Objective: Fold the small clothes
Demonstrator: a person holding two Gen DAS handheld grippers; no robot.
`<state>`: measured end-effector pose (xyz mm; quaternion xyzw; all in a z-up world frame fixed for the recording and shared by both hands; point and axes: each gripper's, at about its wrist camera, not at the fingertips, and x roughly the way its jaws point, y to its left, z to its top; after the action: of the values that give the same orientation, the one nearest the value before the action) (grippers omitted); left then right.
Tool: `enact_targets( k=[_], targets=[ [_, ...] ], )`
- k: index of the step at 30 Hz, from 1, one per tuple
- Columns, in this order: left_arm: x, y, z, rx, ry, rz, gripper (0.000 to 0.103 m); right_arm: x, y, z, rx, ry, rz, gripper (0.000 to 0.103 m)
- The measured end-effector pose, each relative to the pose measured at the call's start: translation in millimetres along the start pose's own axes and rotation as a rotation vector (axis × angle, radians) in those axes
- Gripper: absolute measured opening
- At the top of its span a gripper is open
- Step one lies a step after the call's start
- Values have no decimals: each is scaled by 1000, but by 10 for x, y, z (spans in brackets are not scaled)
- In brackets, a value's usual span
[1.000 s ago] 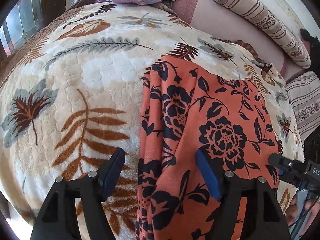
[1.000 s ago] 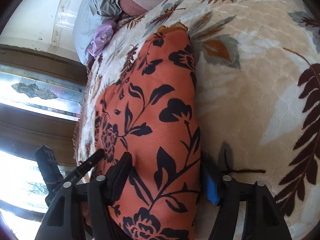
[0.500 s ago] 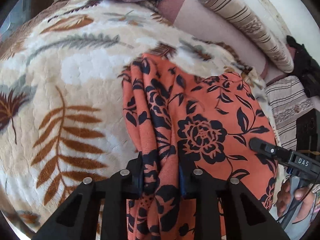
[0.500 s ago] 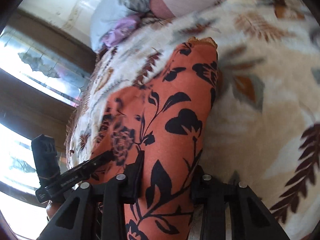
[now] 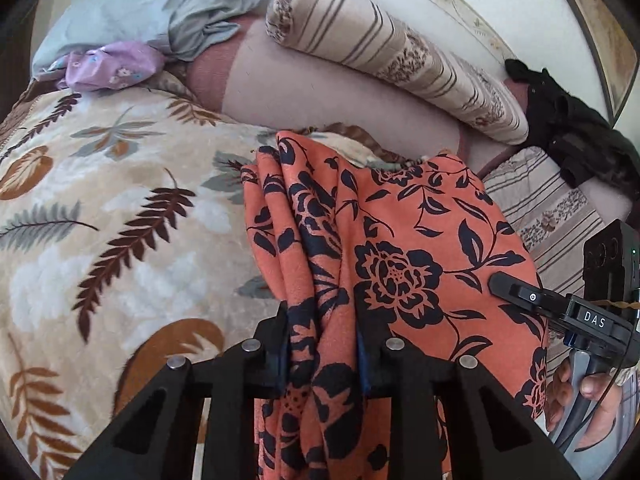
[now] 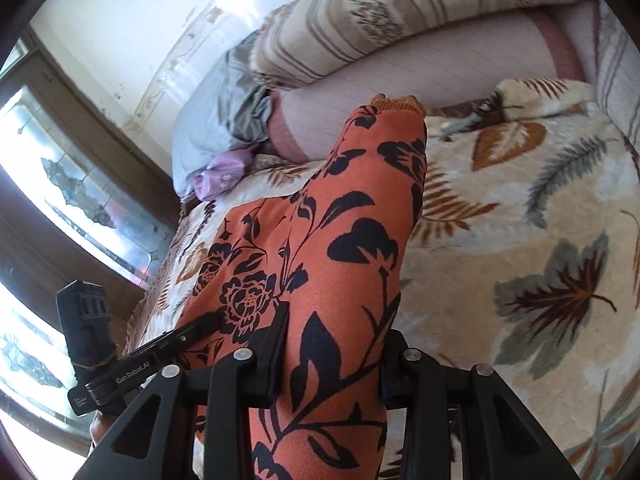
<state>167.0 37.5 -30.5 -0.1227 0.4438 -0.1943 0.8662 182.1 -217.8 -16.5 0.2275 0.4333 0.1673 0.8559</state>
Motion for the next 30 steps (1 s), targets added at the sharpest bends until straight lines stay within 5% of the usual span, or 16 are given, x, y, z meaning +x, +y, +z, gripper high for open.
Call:
enact_targets(
  k=[2,4,6,7,8,11,14,18,21,24,27,30],
  targets=[
    [246,19,-33,-13,27,6,31,67,-279,-56,44,4,9,37],
    [552,85,-149,-31,111,41,39,224,-610,-139,127,20,2,48],
    [743,193,-290,-38,198,99,44,389,-1002,-307,255,73,-86,55],
    [693,255,-335,-55,183,66,50,410,-1143,-394,303,93,-133,56],
    [597,295,-353,-65,156,69,52,365,-1237,-464,336,69,-92,57],
    [270,299,-359,-51,88,98,54,92,-1168,-478,317,-12,-97,60],
    [63,251,-424,-38,43,58,54,-146,-860,-418,257,-85,8,65],
    [409,264,-708,4,173,107,55,-82,-591,-533,207,-57,175,92],
    [383,323,-765,-38,174,97,56,359,-824,-773,304,138,114,91],
    [88,187,-622,11,98,100,56,204,-777,-696,296,89,121,91],
    [-58,61,-584,55,26,69,68,81,-693,-369,249,17,134,91],
    [315,66,-730,85,142,121,70,305,-905,-60,294,-11,151,92]
  ],
)
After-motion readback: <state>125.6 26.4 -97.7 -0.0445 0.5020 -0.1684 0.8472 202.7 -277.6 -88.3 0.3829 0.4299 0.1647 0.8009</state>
